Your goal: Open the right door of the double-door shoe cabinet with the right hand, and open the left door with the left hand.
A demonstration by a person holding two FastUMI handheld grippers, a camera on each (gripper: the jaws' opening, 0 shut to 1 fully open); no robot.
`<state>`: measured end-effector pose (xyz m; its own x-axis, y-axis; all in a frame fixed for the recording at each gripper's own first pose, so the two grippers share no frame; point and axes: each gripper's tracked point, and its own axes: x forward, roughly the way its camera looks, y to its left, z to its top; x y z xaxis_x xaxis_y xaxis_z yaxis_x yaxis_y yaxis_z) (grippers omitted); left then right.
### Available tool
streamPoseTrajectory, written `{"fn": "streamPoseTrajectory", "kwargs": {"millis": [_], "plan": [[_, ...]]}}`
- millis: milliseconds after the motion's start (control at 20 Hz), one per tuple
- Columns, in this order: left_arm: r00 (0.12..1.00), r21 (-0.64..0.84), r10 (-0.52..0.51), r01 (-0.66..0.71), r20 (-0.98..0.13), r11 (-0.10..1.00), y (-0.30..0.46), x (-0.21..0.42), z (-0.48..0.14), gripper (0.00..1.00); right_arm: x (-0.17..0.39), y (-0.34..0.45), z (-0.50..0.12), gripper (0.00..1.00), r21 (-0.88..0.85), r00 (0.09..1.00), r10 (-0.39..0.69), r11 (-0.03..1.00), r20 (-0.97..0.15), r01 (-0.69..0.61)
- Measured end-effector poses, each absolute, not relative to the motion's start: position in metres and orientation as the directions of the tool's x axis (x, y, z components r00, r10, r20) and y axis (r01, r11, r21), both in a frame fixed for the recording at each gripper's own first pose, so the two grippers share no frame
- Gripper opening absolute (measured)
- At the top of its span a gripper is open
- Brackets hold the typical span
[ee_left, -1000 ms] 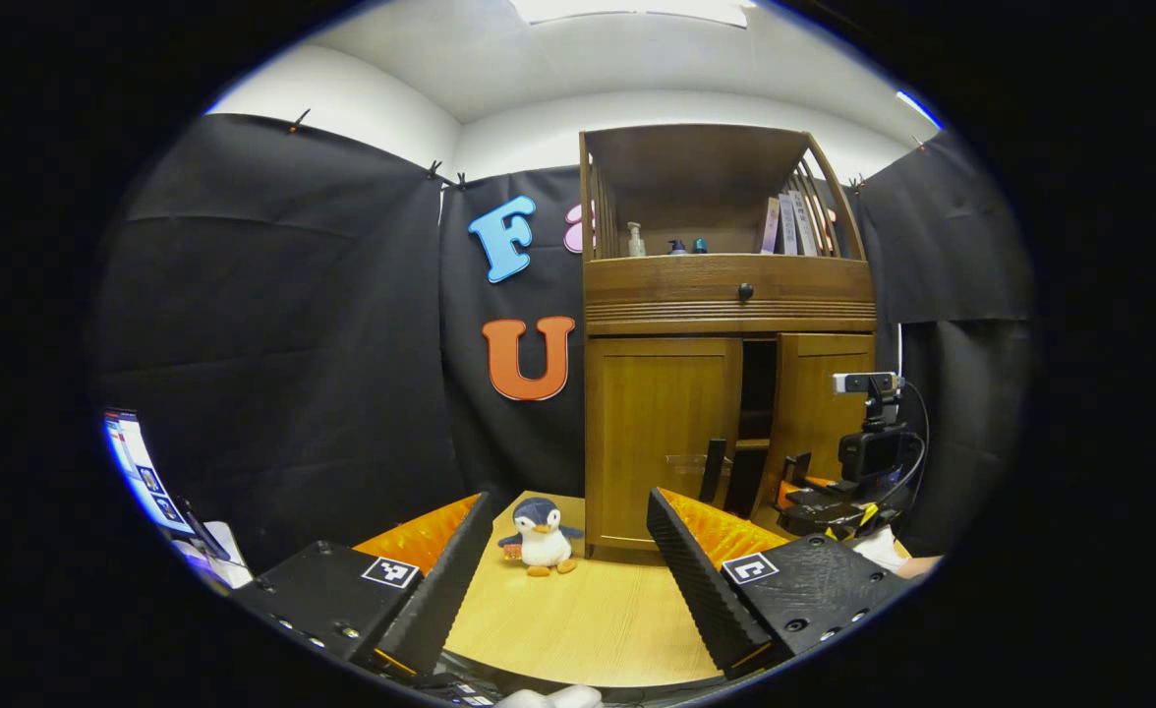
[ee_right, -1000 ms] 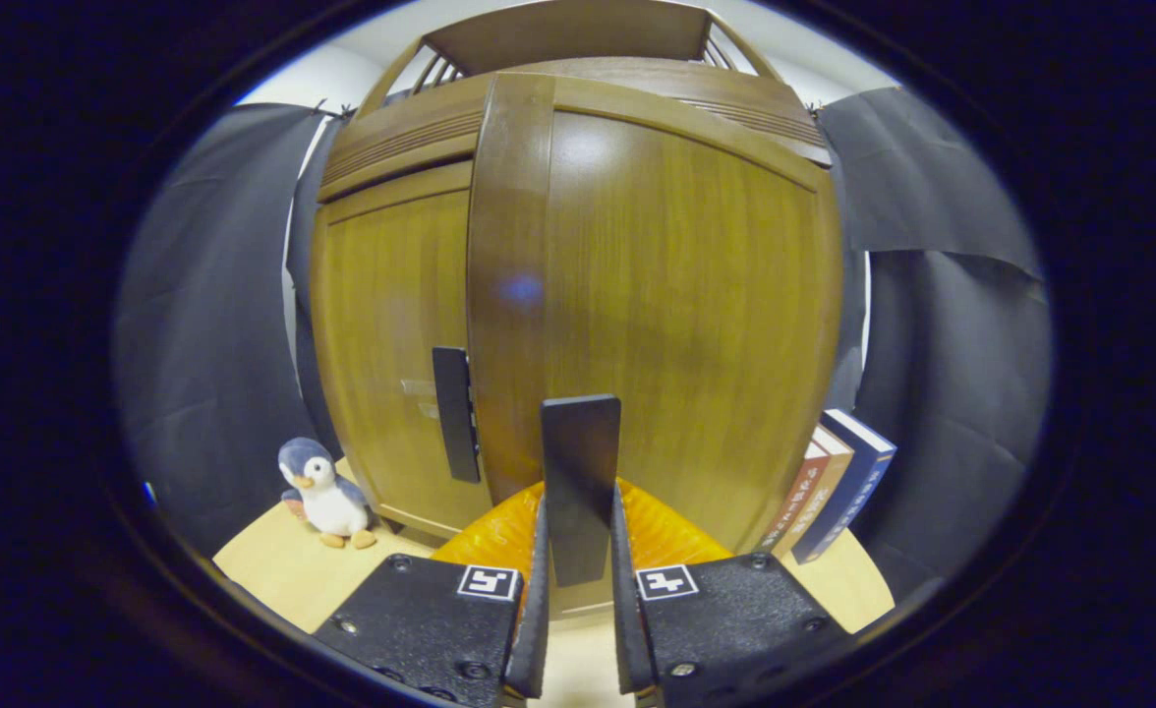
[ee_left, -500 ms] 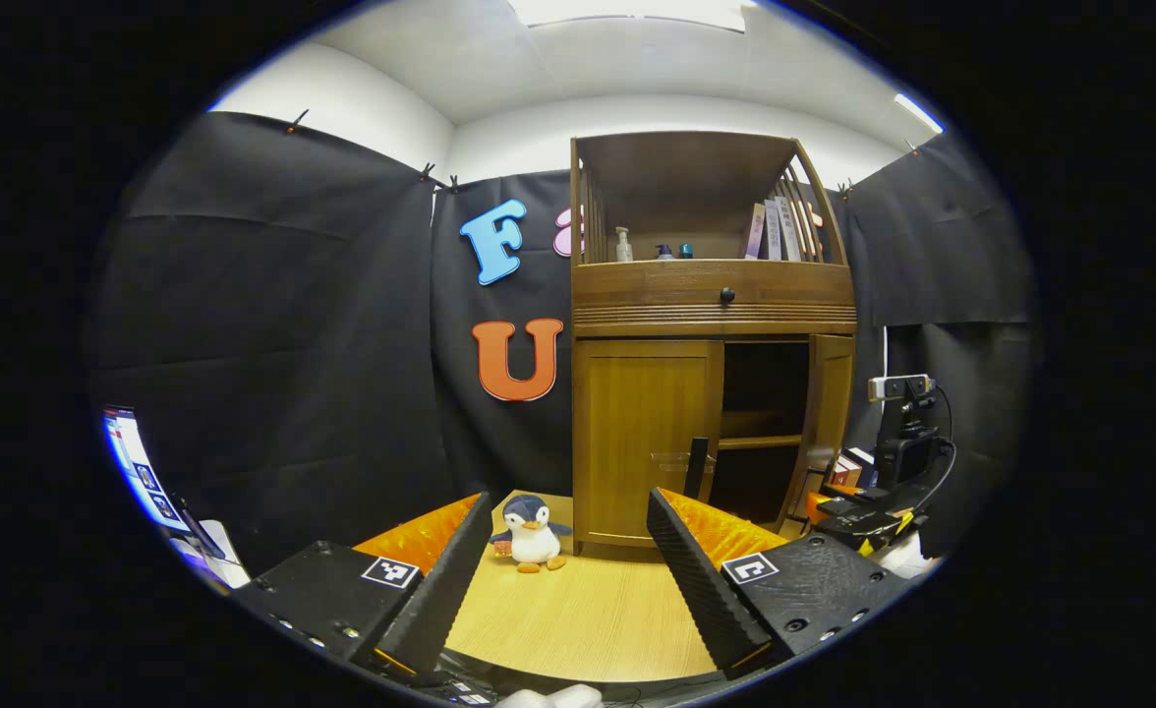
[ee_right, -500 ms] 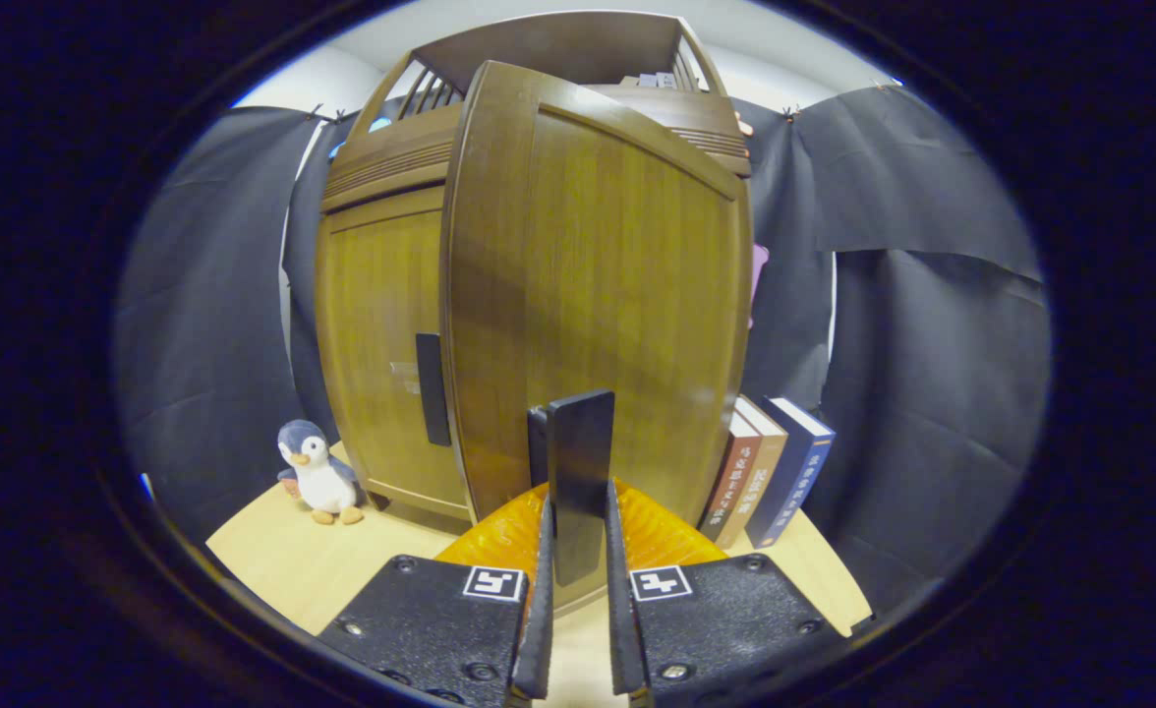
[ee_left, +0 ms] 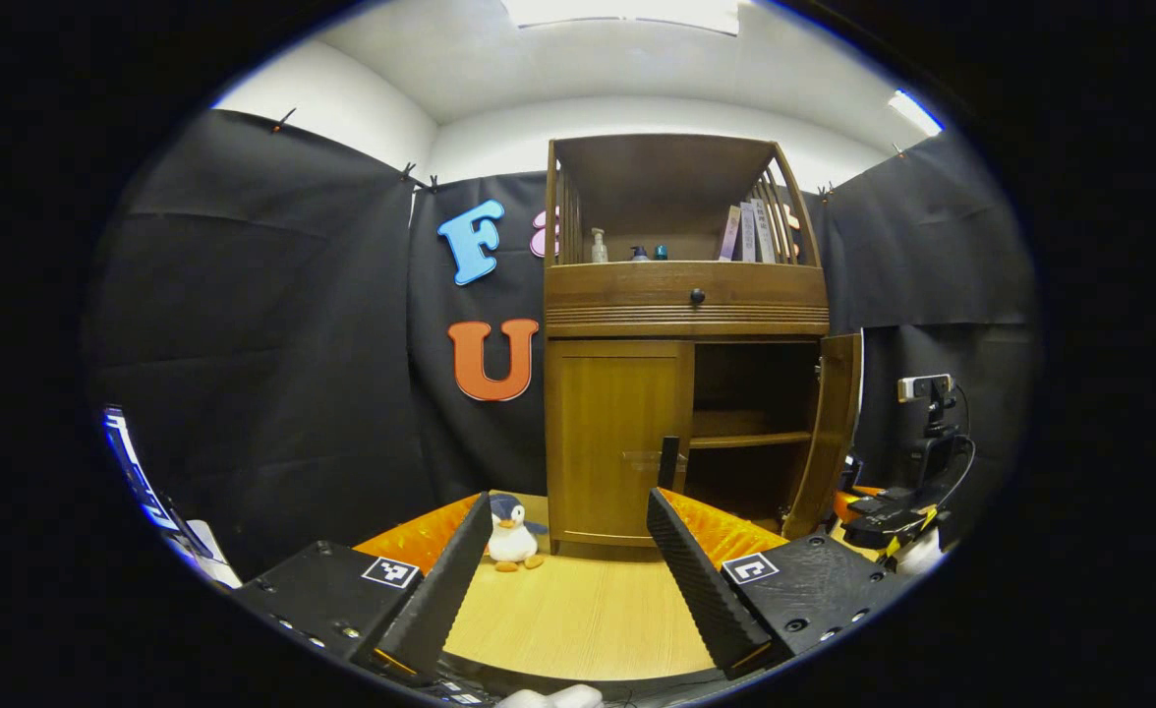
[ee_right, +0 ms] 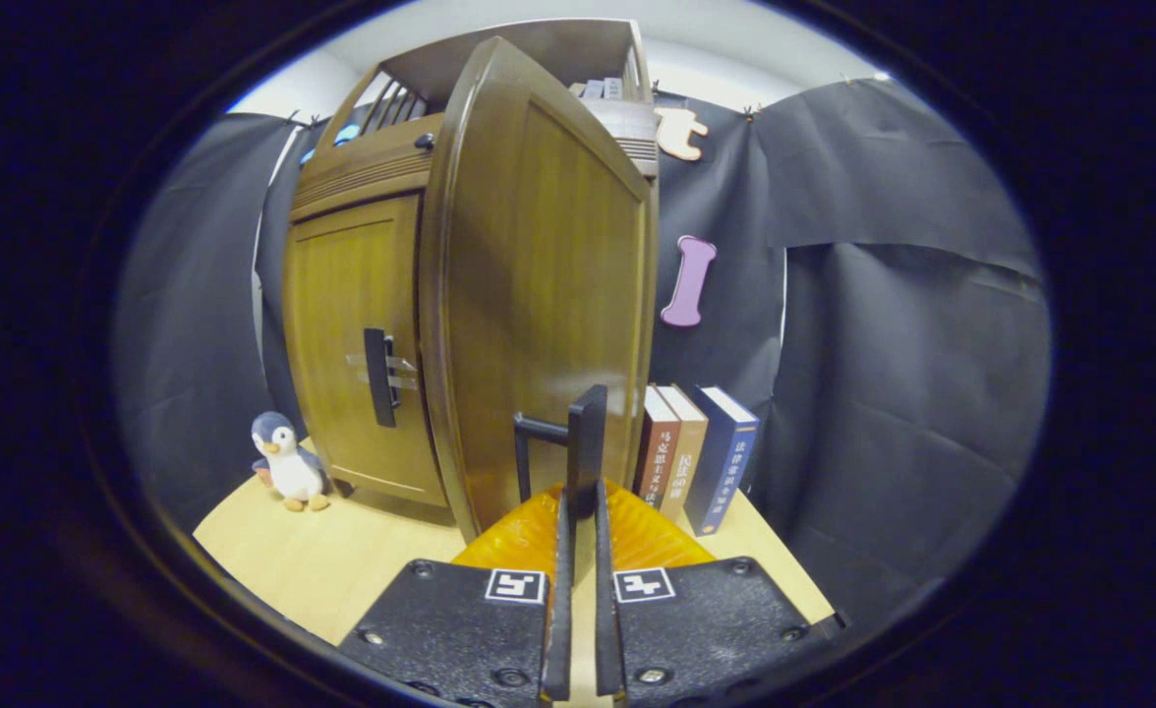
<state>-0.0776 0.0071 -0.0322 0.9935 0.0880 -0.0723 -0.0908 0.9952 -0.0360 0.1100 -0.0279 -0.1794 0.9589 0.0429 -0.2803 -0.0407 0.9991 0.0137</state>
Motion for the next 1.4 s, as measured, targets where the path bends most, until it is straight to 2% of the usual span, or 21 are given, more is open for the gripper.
{"fn": "streamPoseTrajectory", "kwargs": {"millis": [400,500,550,700,750,1400], "plan": [[0.996,-0.036,0.049,-0.052,-0.074,0.998,-0.011,-0.070,-0.037,0.96,0.114,-0.095,-0.181,0.05,-0.037,0.962,-0.019,0.999,-0.272,0.009],[0.996,-0.035,0.055,-0.058,-0.072,0.998,-0.016,-0.066,-0.037,1.00,0.115,-0.102,-0.181,0.04,-0.001,0.960,0.022,1.000,-0.278,-0.023],[0.996,-0.035,0.059,-0.062,-0.071,0.997,-0.020,-0.063,-0.036,0.96,0.115,-0.104,-0.180,0.04,-0.001,0.958,0.048,0.999,-0.283,-0.051],[0.994,-0.039,0.076,-0.079,-0.080,0.996,-0.036,-0.054,-0.036,1.00,0.120,-0.113,-0.182,0.04,-0.019,0.954,0.088,0.995,-0.286,-0.098],[0.994,-0.043,0.077,-0.081,-0.083,0.996,-0.043,-0.052,-0.036,0.97,0.122,-0.116,-0.182,0.03,-0.016,0.953,0.102,0.994,-0.286,-0.112],[0.994,-0.039,0.063,-0.067,-0.093,0.997,-0.105,-0.044,-0.039,0.97,0.132,-0.151,-0.185,0.06,0.028,0.906,0.301,0.951,-0.298,-0.307]]}}
